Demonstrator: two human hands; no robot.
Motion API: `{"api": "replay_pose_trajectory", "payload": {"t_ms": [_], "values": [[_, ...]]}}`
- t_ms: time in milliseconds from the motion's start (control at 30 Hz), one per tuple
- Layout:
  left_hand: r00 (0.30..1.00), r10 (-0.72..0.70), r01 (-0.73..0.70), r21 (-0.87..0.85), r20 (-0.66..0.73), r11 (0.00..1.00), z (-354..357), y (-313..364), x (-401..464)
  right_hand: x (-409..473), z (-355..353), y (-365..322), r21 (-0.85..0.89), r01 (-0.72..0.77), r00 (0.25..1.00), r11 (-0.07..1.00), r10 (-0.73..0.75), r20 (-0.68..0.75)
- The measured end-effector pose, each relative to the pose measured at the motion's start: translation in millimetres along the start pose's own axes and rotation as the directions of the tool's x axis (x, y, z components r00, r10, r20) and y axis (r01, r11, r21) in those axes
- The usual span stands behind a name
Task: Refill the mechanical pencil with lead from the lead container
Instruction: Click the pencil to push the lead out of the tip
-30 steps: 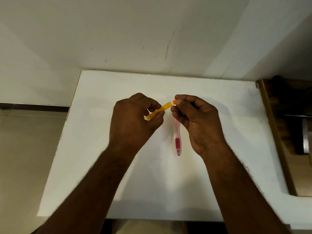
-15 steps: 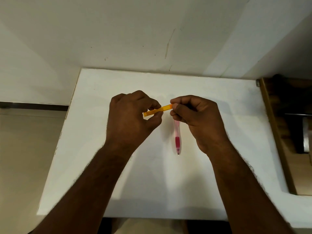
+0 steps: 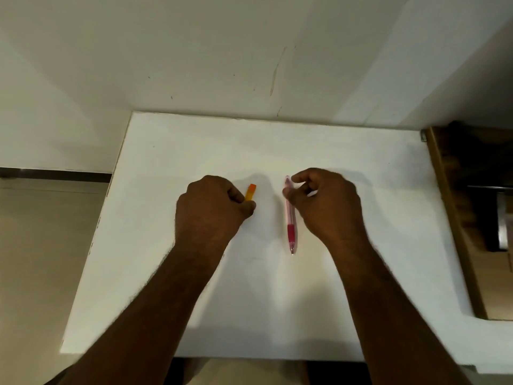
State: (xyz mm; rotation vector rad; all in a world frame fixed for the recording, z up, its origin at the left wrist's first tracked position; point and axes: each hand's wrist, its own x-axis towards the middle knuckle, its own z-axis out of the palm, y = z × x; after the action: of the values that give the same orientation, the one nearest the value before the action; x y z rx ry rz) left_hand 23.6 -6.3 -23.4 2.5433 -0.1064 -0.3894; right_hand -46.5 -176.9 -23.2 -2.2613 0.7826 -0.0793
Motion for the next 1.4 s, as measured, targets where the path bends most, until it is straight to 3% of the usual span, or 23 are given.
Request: {"api": "replay_pose_trajectory", "payload": {"t_ms": [100,233,300,367,467,533,600,700,800,1067,1300,1400], "values": [[0.999,-0.042,0.042,0.042,0.004,0.998,4.9,-1.3,-0.5,-4.2,11.1,-0.8,-0.2,0.005,0.996,0.98,0.011,0.083],[0.999,-0.045,0.044,0.09,-0.001,0.995,4.9,0.3,0.4,-5.6,16.4,-3.5,-0.181,-0.059,0.997,0.982,0.068,0.042],[0.999,-0.043,0.041,0.096,0.018,0.995,4.0,0.2,1.6,-3.3,13.6,-4.2,-0.034,-0.116,0.992,0.993,0.118,0.053],[0.999,-0.031,0.027,0.103,0.032,0.994,3.4,0.1,2.5,-1.6,8.5,-7.5,0.257,-0.177,0.983,0.95,0.155,0.101],[0.999,-0.022,0.019,0.106,0.029,0.994,1.8,-0.5,3.3,-0.9,-0.4,-16.9,0.683,-0.221,0.975,0.696,0.144,0.168],[1.0,-0.011,0.01,0.094,0.002,0.996,-0.2,-1.4,4.1,1.0,-6.3,-23.2,0.854,-0.212,0.977,0.475,0.097,0.189],[0.999,0.014,-0.012,0.03,-0.053,0.999,-2.4,-1.7,5.0,1.6,-12.3,-28.1,0.937,-0.181,0.983,0.299,0.027,0.182],[0.986,0.063,-0.077,-0.087,-0.151,0.993,-3.7,2.0,4.4,0.3,-18.9,-31.1,0.978,-0.112,0.984,0.174,-0.119,0.134],[0.972,0.108,-0.135,-0.121,-0.207,0.983,-2.9,6.0,1.7,-0.9,-21.0,-34.0,0.981,-0.083,0.978,0.174,-0.177,0.114],[0.962,0.153,-0.195,-0.175,-0.227,0.965,-0.7,5.5,0.4,-2.6,-20.3,-36.7,0.979,-0.085,0.985,0.184,-0.135,0.11],[0.943,0.253,-0.29,-0.158,-0.216,0.944,-0.7,6.0,-3.0,-2.9,-17.9,-37.7,0.951,-0.12,0.98,0.286,-0.117,0.158],[0.929,0.286,-0.326,-0.154,-0.234,0.933,-1.5,7.0,-4.3,-2.7,-17.3,-37.8,0.96,-0.117,0.982,0.254,-0.116,0.15]]}}
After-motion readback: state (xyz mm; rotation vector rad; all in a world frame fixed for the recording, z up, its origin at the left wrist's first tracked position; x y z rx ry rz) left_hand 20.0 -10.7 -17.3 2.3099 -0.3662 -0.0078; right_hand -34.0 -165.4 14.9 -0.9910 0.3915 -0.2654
